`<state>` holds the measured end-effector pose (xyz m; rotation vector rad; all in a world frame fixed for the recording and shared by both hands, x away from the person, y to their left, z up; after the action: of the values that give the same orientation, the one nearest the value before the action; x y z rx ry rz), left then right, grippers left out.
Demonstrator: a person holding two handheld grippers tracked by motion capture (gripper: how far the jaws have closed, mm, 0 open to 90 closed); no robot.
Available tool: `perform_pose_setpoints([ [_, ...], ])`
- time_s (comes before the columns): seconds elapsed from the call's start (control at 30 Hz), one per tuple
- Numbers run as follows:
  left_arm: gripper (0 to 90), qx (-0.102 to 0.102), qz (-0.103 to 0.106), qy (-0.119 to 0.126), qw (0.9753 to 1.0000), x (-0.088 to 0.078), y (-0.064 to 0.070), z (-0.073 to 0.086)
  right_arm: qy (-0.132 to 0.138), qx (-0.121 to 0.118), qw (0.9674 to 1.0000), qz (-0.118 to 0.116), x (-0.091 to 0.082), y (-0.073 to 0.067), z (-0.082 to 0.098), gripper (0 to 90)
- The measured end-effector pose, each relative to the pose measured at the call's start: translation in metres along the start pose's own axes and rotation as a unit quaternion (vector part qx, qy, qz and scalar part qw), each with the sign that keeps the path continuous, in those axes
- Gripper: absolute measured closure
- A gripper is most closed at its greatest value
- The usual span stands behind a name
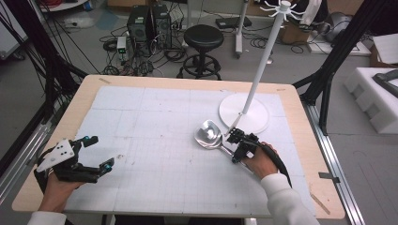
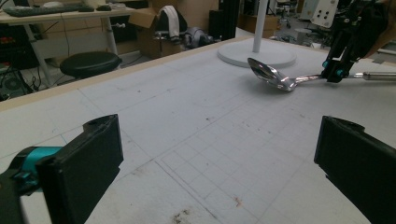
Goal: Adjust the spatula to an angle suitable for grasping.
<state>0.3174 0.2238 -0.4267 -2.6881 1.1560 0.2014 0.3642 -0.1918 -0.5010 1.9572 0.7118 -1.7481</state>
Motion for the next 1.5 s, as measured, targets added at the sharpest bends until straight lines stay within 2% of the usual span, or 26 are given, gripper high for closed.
perform_pose_setpoints([
  [0.27,1.7,0.001,0.0,0.0,1.0,0.0,-0.001,0.0,0.019,-0.009,0.9998,-0.004,-0.006,-0.004,-0.004,75.5],
  [0.43,1.8,0.001,0.0,0.0,1.0,0.0,0.0,0.0,0.039,-0.01,0.999,-0.019,-0.016,-0.008,-0.008,75.5],
  [0.47,1.7,0.001,0.0,0.0,1.0,0.0,0.0,0.0,0.043,-0.014,0.9988,-0.02,-0.019,-0.01,-0.009,75.5],
  [0.53,1.8,0.001,0.0,0.0,1.0,0.0,0.0,0.0,0.061,-0.037,0.9971,-0.027,-0.029,-0.017,-0.013,75.4],
  [0.57,1.8,0.0,0.0,0.0,1.0,0.0,0.0,0.0,0.061,-0.037,0.9971,-0.027,-0.029,-0.017,-0.013,75.4],
  [0.6,1.7,0.0,0.001,0.001,1.0,0.0,0.0,0.0,0.072,-0.053,0.9954,-0.032,-0.037,-0.023,-0.017,75.5],
  [0.63,1.7,0.0,0.002,0.001,1.0,0.0,0.0,-0.001,0.072,-0.053,0.9954,-0.032,-0.037,-0.023,-0.017,75.5],
  [0.67,1.8,0.0,0.003,0.001,1.0,-0.001,0.0,-0.001,0.083,-0.072,0.9933,-0.037,-0.045,-0.029,-0.021,75.4],
  [0.7,1.8,0.001,0.003,0.001,1.0,-0.001,0.0,-0.001,0.083,-0.072,0.9933,-0.037,-0.045,-0.029,-0.021,75.4],
  [0.73,1.7,0.001,0.004,0.002,1.0,-0.002,0.0,-0.001,0.09,-0.077,0.9921,-0.042,-0.048,-0.033,-0.024,75.4],
  [0.77,1.7,0.001,0.004,0.003,1.0,-0.003,-0.001,-0.002,0.096,-0.096,0.9896,-0.048,-0.054,-0.04,-0.028,75.4],
  [0.83,1.7,0.002,0.004,0.004,1.0,-0.004,-0.001,-0.004,0.099,-0.103,0.9885,-0.049,-0.056,-0.043,-0.03,75.4],
  [0.9,1.7,0.003,0.005,0.005,1.0,-0.005,-0.001,-0.005,0.104,-0.13,0.9848,-0.05,-0.063,-0.054,-0.036,75.4],
  [0.93,1.7,0.004,0.006,0.005,1.0,-0.005,-0.001,-0.006,0.104,-0.13,0.9848,-0.05,-0.063,-0.054,-0.036,75.4],
  [0.97,1.7,0.003,0.008,0.006,0.9999,-0.005,-0.001,-0.006,0.103,-0.142,0.9829,-0.054,-0.065,-0.061,-0.038,75.4],
  [1.0,1.7,0.004,0.01,0.005,0.9999,-0.005,0.0,-0.007,0.103,-0.142,0.9829,-0.054,-0.065,-0.061,-0.038,75.4],
  [1.1,1.8,0.008,0.016,0.002,0.9998,-0.005,0.001,-0.007,0.101,-0.16,0.9803,-0.056,-0.066,-0.07,-0.043,75.4],
  [1.17,1.7,0.009,0.02,0.002,0.9998,-0.006,0.002,-0.008,0.099,-0.178,0.9772,-0.06,-0.065,-0.081,-0.048,75.4],
  [1.27,1.7,0.01,0.025,0.006,0.9996,-0.006,0.003,-0.01,0.095,-0.188,0.9758,-0.059,-0.064,-0.088,-0.053,75.4],
  [1.3,1.7,0.011,0.027,0.005,0.9996,-0.006,0.004,-0.01,0.091,-0.199,0.9739,-0.061,-0.063,-0.095,-0.058,75.4],
  [1.4,1.7,0.011,0.033,0.003,0.9994,-0.006,0.005,-0.011,0.089,-0.208,0.9721,-0.061,-0.061,-0.102,-0.062,75.4],
  [1.47,1.7,0.011,0.034,0.003,0.9994,-0.006,0.005,-0.011,0.082,-0.228,0.9683,-0.061,-0.058,-0.113,-0.068,75.4],
  [1.5,1.7,0.01,0.032,0.002,0.9994,-0.006,0.005,-0.01,0.082,-0.228,0.9683,-0.061,-0.058,-0.113,-0.068,75.4],
])
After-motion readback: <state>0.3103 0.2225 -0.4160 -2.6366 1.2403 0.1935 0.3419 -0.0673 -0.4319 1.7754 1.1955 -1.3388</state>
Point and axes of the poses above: each handheld gripper's, and its own axes: x roughly forward along the jaws, z roughly out of its underside, y roughly to its right, the point moved 10 cm from there along x, roughly forward along the jaws, and after that the axes turned 8 degrees about x, right-handed, at the moved point
